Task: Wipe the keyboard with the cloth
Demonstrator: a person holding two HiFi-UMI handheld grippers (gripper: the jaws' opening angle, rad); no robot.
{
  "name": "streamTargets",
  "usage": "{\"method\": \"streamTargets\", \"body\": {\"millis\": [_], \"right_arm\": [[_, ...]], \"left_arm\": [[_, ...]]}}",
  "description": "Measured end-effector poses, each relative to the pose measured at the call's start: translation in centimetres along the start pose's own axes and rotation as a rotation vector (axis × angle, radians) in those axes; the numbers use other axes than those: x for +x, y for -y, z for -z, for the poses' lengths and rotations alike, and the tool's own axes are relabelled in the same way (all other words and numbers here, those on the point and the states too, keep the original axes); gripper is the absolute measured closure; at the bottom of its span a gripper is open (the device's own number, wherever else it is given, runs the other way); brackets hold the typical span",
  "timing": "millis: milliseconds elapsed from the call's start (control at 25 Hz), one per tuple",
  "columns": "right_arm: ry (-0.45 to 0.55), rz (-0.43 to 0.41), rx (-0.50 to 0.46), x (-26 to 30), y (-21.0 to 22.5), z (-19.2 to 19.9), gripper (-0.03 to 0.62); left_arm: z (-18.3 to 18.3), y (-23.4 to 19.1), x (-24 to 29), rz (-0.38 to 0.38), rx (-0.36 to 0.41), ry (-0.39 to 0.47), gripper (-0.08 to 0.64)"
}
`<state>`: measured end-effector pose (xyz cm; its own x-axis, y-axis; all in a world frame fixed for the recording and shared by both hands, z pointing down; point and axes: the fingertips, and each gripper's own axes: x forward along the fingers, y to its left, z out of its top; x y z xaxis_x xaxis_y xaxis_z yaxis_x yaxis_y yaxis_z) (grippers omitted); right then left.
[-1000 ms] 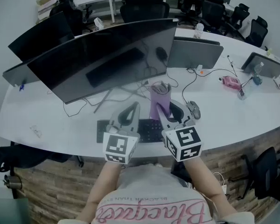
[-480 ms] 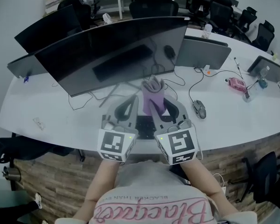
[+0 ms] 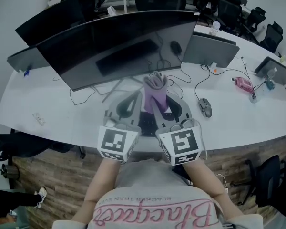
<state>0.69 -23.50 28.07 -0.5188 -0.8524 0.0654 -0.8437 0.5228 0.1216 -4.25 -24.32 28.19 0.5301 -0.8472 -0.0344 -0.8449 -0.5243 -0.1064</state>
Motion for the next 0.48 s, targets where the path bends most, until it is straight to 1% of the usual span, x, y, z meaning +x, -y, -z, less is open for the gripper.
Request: {"method": "streamTargets", "body": {"millis": [480], "right_arm": [[-0.008, -0.003, 0.002, 0.41, -0.39, 0.28, 0.502]], "left_arm": [[0.10, -0.49, 0.00, 0.002, -0.014, 0.004, 0.555]]}}
